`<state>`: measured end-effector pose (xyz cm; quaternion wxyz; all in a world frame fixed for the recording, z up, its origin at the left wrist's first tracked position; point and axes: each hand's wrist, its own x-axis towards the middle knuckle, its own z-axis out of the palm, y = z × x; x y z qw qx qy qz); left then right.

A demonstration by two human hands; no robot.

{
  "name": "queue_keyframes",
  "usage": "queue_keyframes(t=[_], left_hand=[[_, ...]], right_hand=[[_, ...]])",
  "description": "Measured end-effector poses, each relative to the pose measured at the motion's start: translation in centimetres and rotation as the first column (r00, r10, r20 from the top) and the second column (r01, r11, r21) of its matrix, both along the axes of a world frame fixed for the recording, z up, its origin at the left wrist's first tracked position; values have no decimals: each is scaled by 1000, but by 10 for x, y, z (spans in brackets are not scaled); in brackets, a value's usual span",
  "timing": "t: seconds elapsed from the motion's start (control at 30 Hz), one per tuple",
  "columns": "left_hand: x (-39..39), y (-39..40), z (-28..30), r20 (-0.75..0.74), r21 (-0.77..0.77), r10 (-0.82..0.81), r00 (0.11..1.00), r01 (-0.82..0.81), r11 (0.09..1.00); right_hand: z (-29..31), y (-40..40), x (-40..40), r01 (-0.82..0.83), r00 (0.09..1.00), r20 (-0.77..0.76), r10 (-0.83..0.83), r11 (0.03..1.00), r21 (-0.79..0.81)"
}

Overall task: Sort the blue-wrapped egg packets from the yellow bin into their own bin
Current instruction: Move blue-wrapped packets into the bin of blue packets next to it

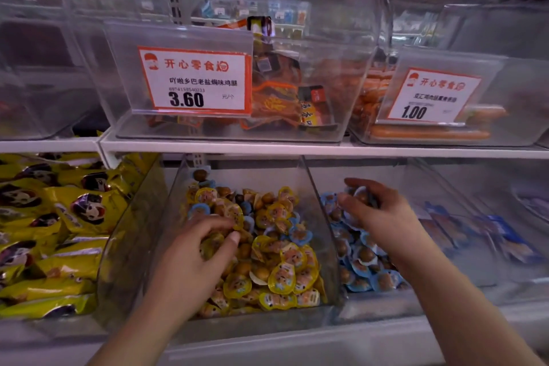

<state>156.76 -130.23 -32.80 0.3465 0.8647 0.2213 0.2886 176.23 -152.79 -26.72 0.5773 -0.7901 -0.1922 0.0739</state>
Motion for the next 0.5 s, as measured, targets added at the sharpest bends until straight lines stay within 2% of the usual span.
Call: queue_keyframes(t=[0.07,0.1,0.13,0.2,0.27,0.33,0.43,0.5], left_hand=[[-2,-4,3,-15,98,-30,999,31,995],[-3,-8,5,-17,125,-53,998,55,991],[-4,-12,7,-27,137,-79,996,82,987],[-5,-25,15,-43,141,-124,991,129,982],[6,-37,22,-38,99,-161,986,164,982],[30,-45,27,-75,115,-214,974,222,968],[82,-43,22,-204,194,-291,935,330,924],[111,-30,11,-348,231,-278,895,369,900]], right_hand=[[-16,-15,13,-14,1000,3,15,985,-175],[-23,-20,17,23,1000,12,-22,979,-204],[-27,-23,18,96,995,33,-91,977,-190],[-28,-30,9,261,964,66,-257,964,-46],[-31,-30,-13,317,943,91,-320,947,47],[-45,-22,-38,233,957,173,-231,972,9],[-56,-4,-48,64,916,399,30,973,-220],[-50,4,-31,12,958,281,48,978,-210]])
